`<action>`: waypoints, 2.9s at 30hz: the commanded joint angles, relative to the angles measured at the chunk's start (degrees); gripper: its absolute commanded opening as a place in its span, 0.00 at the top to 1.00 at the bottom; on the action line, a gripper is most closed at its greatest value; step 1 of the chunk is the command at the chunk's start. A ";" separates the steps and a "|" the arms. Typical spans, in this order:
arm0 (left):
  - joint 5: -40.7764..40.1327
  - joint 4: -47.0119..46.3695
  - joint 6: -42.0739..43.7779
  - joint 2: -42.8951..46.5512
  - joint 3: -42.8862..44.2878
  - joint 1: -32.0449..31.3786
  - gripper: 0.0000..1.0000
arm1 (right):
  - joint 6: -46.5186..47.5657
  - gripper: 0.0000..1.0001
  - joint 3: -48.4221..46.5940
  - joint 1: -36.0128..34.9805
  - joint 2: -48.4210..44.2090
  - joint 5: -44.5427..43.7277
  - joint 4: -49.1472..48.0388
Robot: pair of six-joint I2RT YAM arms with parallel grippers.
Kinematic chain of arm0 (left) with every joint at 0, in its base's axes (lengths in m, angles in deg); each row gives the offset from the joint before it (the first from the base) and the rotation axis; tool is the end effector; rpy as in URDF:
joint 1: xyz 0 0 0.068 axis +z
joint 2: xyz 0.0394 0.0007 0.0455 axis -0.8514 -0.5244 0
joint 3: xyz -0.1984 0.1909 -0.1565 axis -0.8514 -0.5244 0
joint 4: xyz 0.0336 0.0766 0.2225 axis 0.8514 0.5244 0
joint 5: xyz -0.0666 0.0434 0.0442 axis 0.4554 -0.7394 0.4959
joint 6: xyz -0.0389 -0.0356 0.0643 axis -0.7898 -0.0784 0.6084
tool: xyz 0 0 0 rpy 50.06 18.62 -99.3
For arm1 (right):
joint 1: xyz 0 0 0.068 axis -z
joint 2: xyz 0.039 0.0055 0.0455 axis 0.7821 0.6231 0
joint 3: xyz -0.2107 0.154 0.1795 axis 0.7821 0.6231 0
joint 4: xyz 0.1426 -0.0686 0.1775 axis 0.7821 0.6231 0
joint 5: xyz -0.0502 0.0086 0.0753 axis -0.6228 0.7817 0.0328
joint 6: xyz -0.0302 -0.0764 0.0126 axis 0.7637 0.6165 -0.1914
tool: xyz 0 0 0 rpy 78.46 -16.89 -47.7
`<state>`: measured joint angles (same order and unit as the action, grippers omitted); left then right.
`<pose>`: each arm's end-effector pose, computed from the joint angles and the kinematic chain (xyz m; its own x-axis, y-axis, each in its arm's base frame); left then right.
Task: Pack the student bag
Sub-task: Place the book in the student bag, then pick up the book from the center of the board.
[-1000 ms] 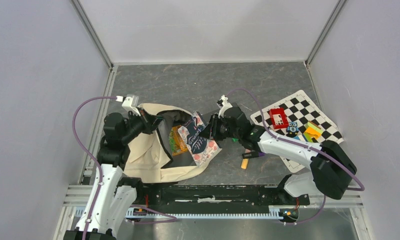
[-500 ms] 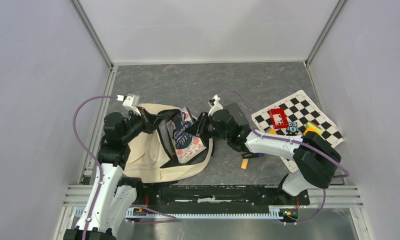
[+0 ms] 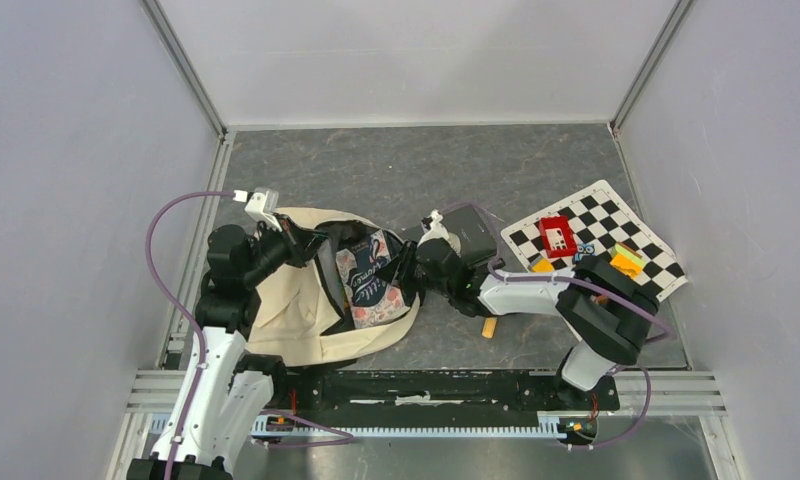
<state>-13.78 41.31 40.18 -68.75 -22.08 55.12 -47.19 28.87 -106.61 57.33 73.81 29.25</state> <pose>0.1310 -0.0457 0.3204 -0.4108 -0.2987 -0.8614 0.4385 0.7636 -0.4739 0.2063 0.2849 0.2247 -0.8121 0.4298 -0.3945 -0.0697 0.5998 0.7971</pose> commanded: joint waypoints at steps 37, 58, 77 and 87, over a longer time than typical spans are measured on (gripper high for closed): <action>1.68 -5.87 -1.95 0.99 0.16 0.26 0.95 | 21.53 0.33 -8.62 -3.82 7.94 -2.05 7.98; 1.59 -5.83 -2.04 0.67 0.15 0.24 0.96 | 19.70 0.67 -24.42 -6.62 22.03 8.26 -0.20; -5.03 -1.26 -0.37 0.81 1.20 0.16 0.93 | 42.70 0.15 -12.49 -6.89 -2.51 -1.20 3.69; -12.66 3.71 4.14 -0.10 5.05 -6.59 0.08 | 53.32 0.02 -6.81 10.41 -20.49 4.82 21.11</action>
<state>-19.70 41.94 40.64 -68.53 -22.08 52.96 -0.44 20.22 -104.56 40.32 75.95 41.12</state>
